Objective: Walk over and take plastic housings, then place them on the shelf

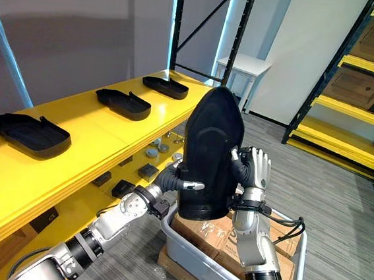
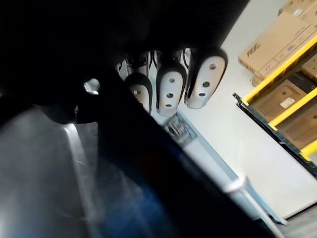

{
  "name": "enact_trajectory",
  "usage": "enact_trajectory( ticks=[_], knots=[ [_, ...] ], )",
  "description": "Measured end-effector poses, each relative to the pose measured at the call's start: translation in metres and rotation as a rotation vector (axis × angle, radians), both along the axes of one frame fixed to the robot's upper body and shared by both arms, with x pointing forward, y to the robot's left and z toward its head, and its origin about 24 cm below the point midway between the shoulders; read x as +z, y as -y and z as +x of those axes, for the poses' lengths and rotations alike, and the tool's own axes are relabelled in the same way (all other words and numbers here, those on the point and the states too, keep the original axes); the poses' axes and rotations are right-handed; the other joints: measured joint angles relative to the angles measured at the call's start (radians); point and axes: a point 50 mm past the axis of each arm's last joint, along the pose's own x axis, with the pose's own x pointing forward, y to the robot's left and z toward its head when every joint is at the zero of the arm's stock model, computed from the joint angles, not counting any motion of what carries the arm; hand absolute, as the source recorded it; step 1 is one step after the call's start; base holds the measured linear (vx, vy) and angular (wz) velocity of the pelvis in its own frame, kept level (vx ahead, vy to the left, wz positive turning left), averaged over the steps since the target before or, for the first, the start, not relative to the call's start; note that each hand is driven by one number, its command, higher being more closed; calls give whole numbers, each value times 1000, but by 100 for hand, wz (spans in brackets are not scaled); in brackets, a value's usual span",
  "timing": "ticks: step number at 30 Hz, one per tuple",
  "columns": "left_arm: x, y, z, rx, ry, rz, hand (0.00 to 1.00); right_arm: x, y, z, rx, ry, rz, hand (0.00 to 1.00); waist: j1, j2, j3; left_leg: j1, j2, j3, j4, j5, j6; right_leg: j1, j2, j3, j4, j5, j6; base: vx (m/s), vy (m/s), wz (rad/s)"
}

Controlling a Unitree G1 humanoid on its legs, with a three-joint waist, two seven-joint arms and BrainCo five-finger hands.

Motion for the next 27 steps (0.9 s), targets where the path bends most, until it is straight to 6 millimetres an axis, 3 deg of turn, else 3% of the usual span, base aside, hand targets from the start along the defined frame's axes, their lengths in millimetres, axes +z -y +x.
enact_trajectory(
  ticks=[8, 9, 13, 18, 22, 24, 27],
  knots=[
    [-6, -6, 5, 171, -148, -187, 100, -8, -27, -12, 74, 38, 144, 100, -6, 0, 0, 1, 2, 7, -2, -1, -2, -3, 1, 4, 0, -1, -1, 0, 0, 0],
    [-5, -8, 6, 198, -161, -222, 100, -10, -32, -16, 93, 41, 158, 0, -5, 0, 0, 2, 2, 8, -2, -1, -2, -3, 1, 5, 0, -1, -1, 0, 0, 0],
    [5, -16, 2, 247, -148, -336, 100, -15, -41, -33, 136, 54, 207, 0, -4, 0, 0, 3, -1, 14, -2, -3, -5, -6, 0, 3, 0, -2, -2, 8, 11, -3],
    [12, -28, -12, 276, -60, -364, 100, -25, -38, -51, 192, 52, 263, 0, -7, 1, 0, 1, 0, -14, -2, -2, -6, 9, 2, -27, 1, -11, -6, 1, -1, 14],
    [30, -55, -23, 378, 115, -351, 100, -39, -42, -61, 271, -1, 324, 0, -4, 2, 0, -5, 1, -70, -4, 3, -15, 37, 4, -88, 1, -27, -9, 1, -12, 49],
    [49, -80, -34, 514, 267, -368, 100, -52, -54, -69, 376, -83, 372, 0, 12, 4, 1, -6, 1, -116, -11, 8, -19, 60, 5, -136, 2, -45, -8, 8, -17, 55],
    [46, -103, -48, 654, 337, -322, 100, -51, -62, -71, 431, -77, 421, 0, 37, 12, 5, -8, -2, -139, -11, 8, -19, 74, 4, -160, 2, -53, -6, 17, -7, 30]
  ],
)
